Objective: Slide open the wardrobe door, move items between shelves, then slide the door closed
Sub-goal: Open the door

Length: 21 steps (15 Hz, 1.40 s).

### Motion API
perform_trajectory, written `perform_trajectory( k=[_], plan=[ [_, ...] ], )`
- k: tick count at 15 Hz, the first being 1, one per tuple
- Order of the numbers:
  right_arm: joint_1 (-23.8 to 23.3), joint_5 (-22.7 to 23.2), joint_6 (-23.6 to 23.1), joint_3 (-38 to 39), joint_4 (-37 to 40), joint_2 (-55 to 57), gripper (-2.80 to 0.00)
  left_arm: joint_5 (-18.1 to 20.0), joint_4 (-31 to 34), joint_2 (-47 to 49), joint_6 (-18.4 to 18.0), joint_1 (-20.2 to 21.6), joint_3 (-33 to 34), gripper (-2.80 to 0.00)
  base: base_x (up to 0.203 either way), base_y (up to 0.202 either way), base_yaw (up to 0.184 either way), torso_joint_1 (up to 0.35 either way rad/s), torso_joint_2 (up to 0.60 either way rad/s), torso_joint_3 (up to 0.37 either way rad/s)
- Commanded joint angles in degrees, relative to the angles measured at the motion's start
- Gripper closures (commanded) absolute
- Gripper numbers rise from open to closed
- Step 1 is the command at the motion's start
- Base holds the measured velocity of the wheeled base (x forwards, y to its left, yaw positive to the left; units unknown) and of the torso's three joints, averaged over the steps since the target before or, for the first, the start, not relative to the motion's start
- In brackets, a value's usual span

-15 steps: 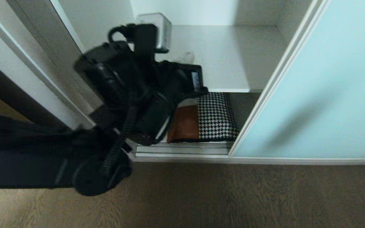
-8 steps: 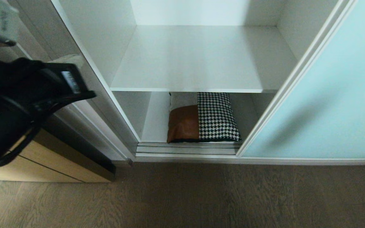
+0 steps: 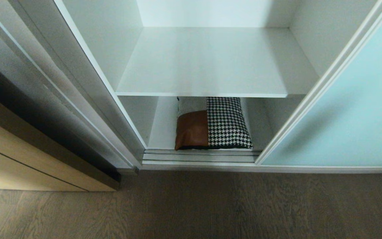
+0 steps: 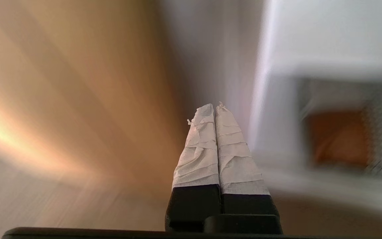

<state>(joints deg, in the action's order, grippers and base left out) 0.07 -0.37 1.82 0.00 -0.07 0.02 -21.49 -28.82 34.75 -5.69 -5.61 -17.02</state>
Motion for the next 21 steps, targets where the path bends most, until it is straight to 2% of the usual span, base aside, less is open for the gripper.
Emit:
perform_trajectory(
  k=[1,6,10,12,13,15,17,18,19,21],
  plan=[
    [0.0,-0.1,0.0,0.0,0.0,0.0,0.0,-0.3,2.8,-11.3,0.4,3.9,7.0,0.0,0.0,0.0,0.0,0.0,0.0,0.0],
    [0.0,-0.1,0.0,0.0,0.0,0.0,0.0,0.0,5.1,-20.2,1.5,5.9,16.5,0.0,0.0,0.0,0.0,0.0,0.0,0.0],
    [0.0,-0.1,0.0,0.0,0.0,0.0,0.0,-0.3,14.8,-24.8,11.1,6.1,17.1,0.0,0.0,0.0,0.0,0.0,0.0,0.0],
    [0.0,-0.1,0.0,0.0,0.0,0.0,0.0,0.3,15.3,-25.8,11.5,6.0,17.1,0.0,0.0,0.0,0.0,0.0,0.0,0.0],
    [0.0,0.0,0.0,0.1,0.0,0.0,0.0,2.2,13.8,-26.4,10.3,6.0,16.5,0.0,0.0,0.0,0.0,0.0,0.0,0.0],
    [0.0,-0.1,0.0,0.0,0.0,0.0,0.0,2.8,13.5,-26.8,9.4,6.0,16.6,0.0,0.0,0.0,0.0,0.0,0.0,0.0],
    [0.0,-0.1,0.0,0.0,0.0,0.0,0.0,7.2,15.0,-30.7,6.2,6.0,17.0,0.0,0.0,0.0,0.0,0.0,0.0,0.0],
    [0.0,0.0,0.0,0.0,0.0,0.0,0.0,9.3,17.5,-33.1,5.8,6.0,17.0,0.0,0.0,0.0,0.0,0.0,0.0,0.0],
    [0.0,-0.1,0.0,0.0,0.0,0.0,0.0,13.0,21.3,-34.7,6.2,6.0,16.9,0.0,0.0,0.0,0.0,0.0,0.0,0.0],
    [0.0,0.0,0.0,0.1,0.0,0.0,0.0,20.4,23.9,-34.7,7.6,6.0,17.0,0.0,0.0,0.0,0.0,0.0,0.0,0.0]
  ],
)
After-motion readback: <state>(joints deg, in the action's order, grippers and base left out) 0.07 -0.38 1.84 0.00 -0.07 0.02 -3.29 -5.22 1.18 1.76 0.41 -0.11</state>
